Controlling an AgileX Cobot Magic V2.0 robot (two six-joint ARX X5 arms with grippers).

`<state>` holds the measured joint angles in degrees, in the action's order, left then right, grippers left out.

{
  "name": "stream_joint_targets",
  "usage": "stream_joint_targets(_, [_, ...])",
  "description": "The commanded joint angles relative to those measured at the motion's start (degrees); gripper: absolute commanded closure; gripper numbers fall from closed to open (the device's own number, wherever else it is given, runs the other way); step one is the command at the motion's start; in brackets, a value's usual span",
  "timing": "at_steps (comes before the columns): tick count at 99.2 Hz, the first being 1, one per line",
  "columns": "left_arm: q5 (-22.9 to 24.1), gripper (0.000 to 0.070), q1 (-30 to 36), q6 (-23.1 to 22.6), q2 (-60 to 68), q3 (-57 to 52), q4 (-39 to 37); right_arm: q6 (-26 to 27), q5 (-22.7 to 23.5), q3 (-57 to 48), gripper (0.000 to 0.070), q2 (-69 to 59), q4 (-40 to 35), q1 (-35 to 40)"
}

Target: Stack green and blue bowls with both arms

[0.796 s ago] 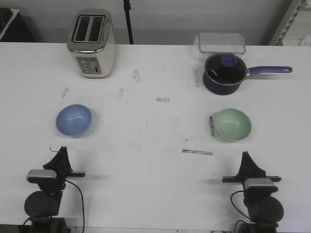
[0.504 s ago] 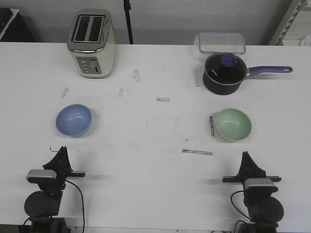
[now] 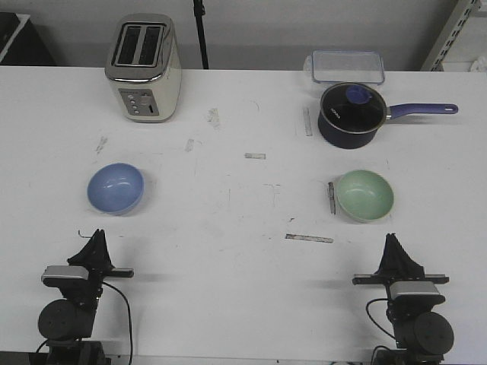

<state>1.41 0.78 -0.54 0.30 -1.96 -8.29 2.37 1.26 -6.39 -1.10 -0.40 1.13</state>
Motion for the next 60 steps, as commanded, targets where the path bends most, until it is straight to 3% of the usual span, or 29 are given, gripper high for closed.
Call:
stream_joint_targets(1, [0.13, 0.0698, -0.02, -0.28, -0.11, 1.27, -0.77, -0.13, -0.52, -2.16, 0.069, -1.53, -1.07, 0.04])
stream_joint_targets(60, [0.13, 0.0699, -0.02, -0.28, -0.11, 1.27, -0.74, -1.36, -4.92, -22.88, 0.069, -33.79, -5.09, -0.07])
